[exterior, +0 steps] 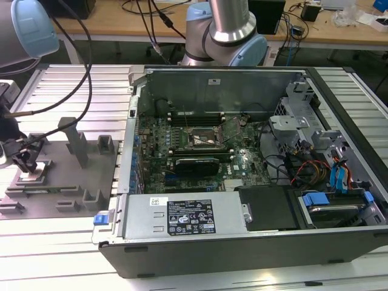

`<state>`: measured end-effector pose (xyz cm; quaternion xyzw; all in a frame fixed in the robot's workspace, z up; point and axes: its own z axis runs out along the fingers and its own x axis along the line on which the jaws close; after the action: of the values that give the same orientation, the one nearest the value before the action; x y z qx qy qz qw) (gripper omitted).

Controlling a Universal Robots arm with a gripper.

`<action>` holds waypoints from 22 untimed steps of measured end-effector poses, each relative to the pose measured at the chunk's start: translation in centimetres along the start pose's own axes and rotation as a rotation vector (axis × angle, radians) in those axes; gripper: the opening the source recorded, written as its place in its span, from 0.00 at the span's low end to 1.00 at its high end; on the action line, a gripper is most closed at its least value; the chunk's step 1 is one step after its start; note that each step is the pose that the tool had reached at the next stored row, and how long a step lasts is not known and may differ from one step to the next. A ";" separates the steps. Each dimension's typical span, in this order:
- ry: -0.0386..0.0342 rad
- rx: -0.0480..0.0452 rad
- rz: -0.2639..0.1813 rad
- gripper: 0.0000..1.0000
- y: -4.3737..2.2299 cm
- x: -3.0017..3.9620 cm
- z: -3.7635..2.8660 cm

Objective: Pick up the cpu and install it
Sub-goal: 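Pick up the cpu and move it towards the insertion slot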

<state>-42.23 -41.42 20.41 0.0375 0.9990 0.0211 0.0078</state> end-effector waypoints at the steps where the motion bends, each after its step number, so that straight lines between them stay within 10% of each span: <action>1: 0.0000 0.0000 0.000 0.30 0.00 0.00 0.01; 8: 0.0000 0.0000 0.000 0.60 0.00 0.00 0.08; 22: -0.0206 -0.0013 -0.015 0.60 0.07 0.24 1.27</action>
<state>-42.44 -41.28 19.14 0.0302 0.9991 0.0213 0.0183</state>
